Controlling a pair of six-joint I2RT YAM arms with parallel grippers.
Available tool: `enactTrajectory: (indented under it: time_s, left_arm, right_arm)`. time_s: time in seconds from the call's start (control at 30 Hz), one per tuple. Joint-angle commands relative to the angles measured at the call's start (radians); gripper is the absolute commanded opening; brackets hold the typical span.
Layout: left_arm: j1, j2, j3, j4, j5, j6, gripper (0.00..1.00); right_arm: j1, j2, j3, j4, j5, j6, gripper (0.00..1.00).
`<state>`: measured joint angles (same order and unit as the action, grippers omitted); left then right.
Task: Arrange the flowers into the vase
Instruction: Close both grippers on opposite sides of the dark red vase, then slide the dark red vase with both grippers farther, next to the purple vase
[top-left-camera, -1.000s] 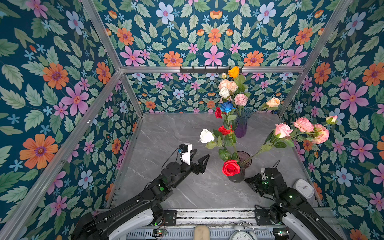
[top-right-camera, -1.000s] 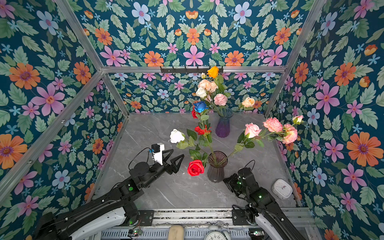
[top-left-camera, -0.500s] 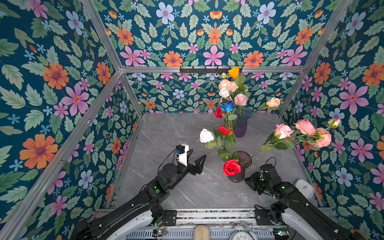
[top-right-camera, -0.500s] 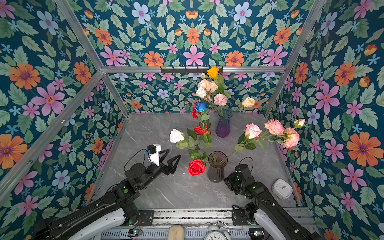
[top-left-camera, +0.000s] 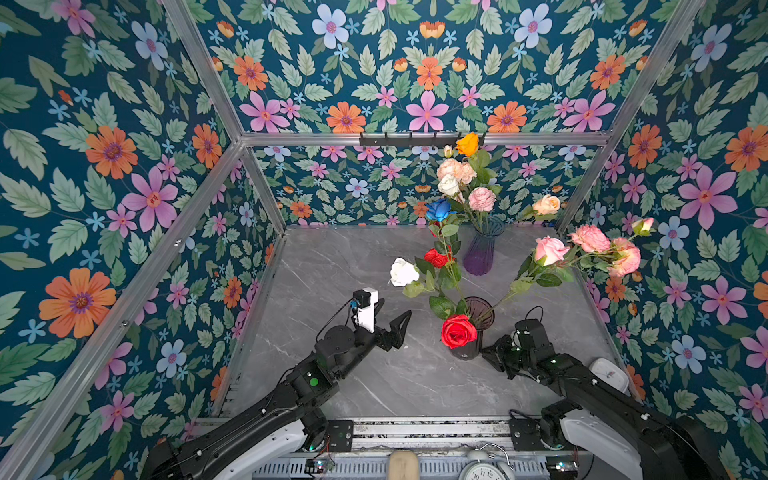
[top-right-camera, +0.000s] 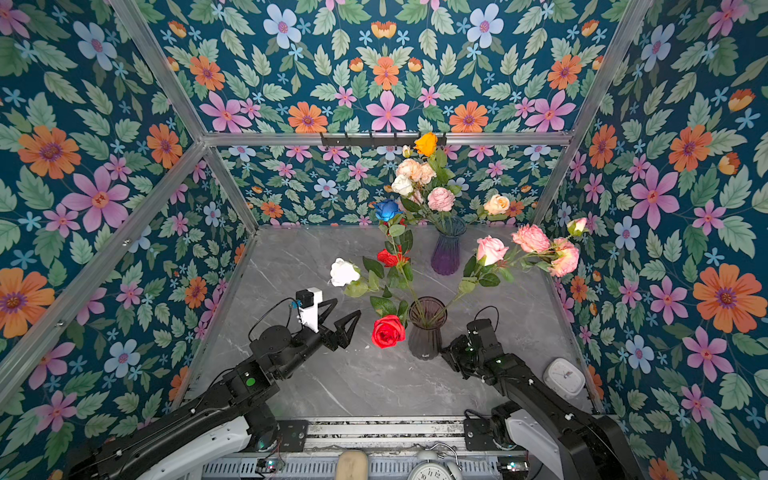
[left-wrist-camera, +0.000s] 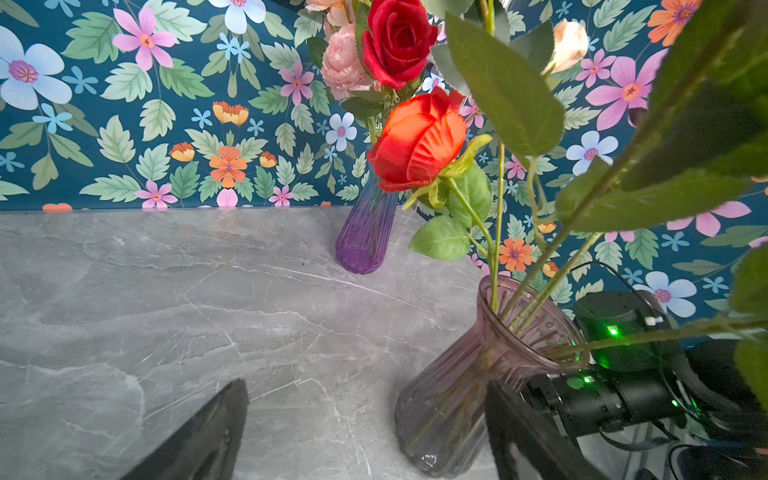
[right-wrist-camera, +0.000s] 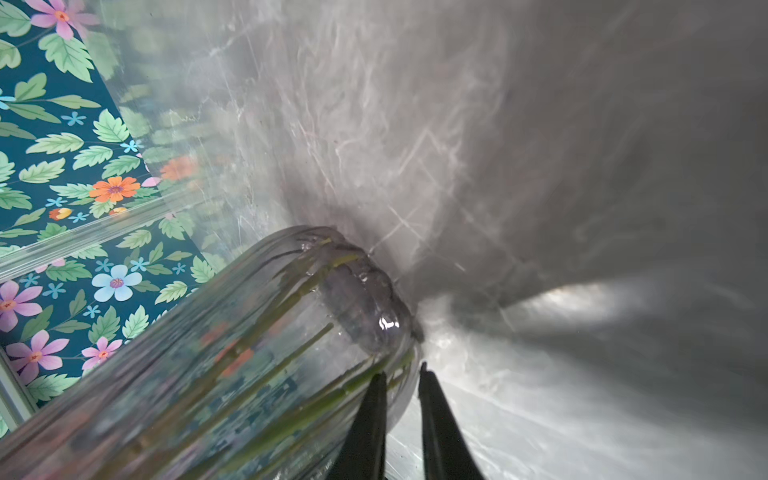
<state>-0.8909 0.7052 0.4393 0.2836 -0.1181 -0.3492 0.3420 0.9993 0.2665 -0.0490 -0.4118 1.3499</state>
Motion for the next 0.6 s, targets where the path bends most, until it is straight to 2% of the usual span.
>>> enactTrajectory:
  time_s: [0.0, 0.2, 0.3, 0.37, 0.47, 0.57]
  left_arm:
    - [0.003, 0.019, 0.005, 0.020, 0.010, 0.000, 0.91]
    - [0.004, 0.108, -0.064, 0.154, 0.051, -0.079, 0.87]
    - [0.005, 0.182, -0.102, 0.250, 0.086, -0.103, 0.73]
    - [0.006, 0.255, -0.112, 0.309, 0.121, -0.119, 0.72]
    - [0.005, 0.387, -0.115, 0.404, 0.154, -0.167, 0.76]
    - [0.006, 0.535, -0.131, 0.554, 0.180, -0.224, 0.77]
  right_arm:
    - [0.001, 0.062, 0.015, 0.136, -0.045, 0.015, 0.19]
    - [0.001, 0.182, 0.050, 0.254, -0.068, 0.031, 0.18]
    - [0.002, 0.268, 0.076, 0.336, -0.101, 0.042, 0.19]
    - [0.007, 0.321, 0.093, 0.380, -0.115, 0.048, 0.19]
    - [0.024, 0.389, 0.125, 0.417, -0.114, 0.048, 0.19]
    - [0.040, 0.453, 0.152, 0.461, -0.117, 0.057, 0.19]
